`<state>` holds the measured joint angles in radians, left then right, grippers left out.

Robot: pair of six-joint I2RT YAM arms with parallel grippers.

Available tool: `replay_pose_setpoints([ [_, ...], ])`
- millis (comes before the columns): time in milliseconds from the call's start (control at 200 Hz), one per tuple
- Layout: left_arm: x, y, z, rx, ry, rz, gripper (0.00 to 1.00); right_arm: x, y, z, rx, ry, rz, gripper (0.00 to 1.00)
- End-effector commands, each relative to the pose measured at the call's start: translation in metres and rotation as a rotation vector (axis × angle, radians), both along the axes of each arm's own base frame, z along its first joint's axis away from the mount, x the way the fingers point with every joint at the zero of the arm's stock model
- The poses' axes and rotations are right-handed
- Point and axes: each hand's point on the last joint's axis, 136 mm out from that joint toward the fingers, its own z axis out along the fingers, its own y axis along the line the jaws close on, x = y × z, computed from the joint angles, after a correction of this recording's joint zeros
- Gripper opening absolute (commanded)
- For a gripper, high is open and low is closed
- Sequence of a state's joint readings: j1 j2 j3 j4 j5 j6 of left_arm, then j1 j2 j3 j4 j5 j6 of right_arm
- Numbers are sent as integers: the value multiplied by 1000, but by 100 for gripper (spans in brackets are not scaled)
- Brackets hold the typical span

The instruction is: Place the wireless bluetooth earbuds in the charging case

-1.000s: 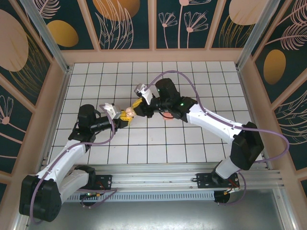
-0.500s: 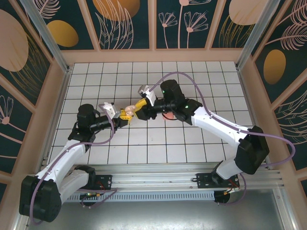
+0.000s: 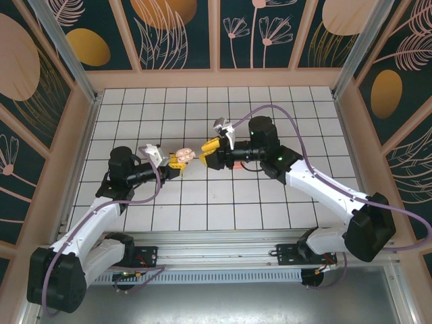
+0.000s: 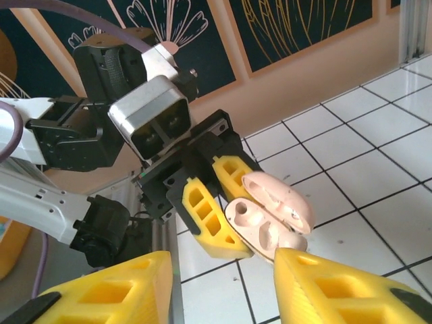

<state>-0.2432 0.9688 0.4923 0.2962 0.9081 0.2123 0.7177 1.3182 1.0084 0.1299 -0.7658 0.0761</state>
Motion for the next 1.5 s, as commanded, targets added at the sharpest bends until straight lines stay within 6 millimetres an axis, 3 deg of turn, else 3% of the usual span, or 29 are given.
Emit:
replay_pose_setpoints([
  [0,0,-3,25,-31,-80,-23,12,-4,-2,0,41,54,27,41],
  [210,-1,-3,25,-32,-78,-22,12,0,7,-8,43,116,59,39],
  [365,-2,-3,26,-34,-82,-25,12,7,12,-13,41,152,61,46],
  [541,-2,-3,26,-34,-81,-23,12,9,16,-12,60,172,87,46],
  [1496,-1,-3,27,-34,-81,-25,12,10,27,-11,61,188,135,32],
])
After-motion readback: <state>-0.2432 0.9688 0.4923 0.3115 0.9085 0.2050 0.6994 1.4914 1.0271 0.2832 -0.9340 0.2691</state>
